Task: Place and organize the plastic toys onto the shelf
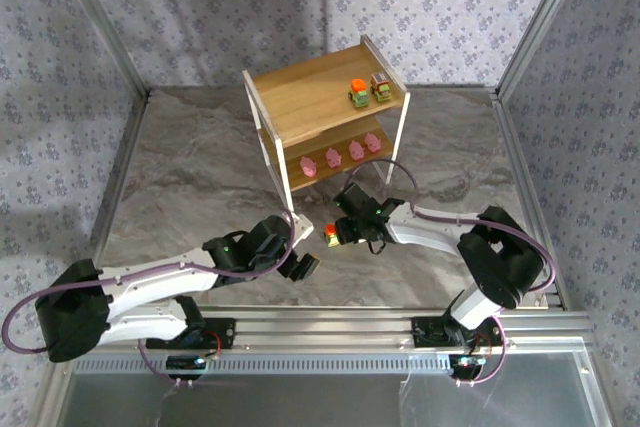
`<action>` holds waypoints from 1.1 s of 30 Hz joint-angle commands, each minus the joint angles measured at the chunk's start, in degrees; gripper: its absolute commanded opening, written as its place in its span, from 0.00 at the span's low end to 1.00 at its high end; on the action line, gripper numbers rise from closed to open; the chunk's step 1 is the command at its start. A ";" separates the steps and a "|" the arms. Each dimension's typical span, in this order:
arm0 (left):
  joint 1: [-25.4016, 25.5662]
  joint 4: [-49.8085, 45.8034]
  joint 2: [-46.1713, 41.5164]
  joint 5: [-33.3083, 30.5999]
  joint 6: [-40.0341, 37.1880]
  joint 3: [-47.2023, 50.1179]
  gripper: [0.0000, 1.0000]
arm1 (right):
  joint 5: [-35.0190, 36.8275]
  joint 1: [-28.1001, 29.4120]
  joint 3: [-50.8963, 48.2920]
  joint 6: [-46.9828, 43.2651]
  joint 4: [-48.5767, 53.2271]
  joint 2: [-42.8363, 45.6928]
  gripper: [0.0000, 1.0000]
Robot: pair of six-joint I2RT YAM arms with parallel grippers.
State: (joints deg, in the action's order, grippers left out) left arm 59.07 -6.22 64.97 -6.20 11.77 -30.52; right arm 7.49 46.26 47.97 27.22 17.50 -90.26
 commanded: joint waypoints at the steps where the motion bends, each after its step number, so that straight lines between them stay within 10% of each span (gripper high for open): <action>1: 0.52 0.01 0.34 0.20 -0.76 -2.17 0.92 | 0.58 -0.32 -0.43 -0.37 -0.36 -0.92 0.53; 33: 0.57 -0.37 1.40 -0.57 -0.76 -2.66 0.92 | 1.54 -0.30 2.20 -2.09 0.07 -4.14 0.46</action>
State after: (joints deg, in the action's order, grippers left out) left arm 59.07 -6.28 66.24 -6.26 11.77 -31.29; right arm 8.08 45.52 48.56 26.09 17.02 -93.43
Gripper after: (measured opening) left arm 0.916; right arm 0.461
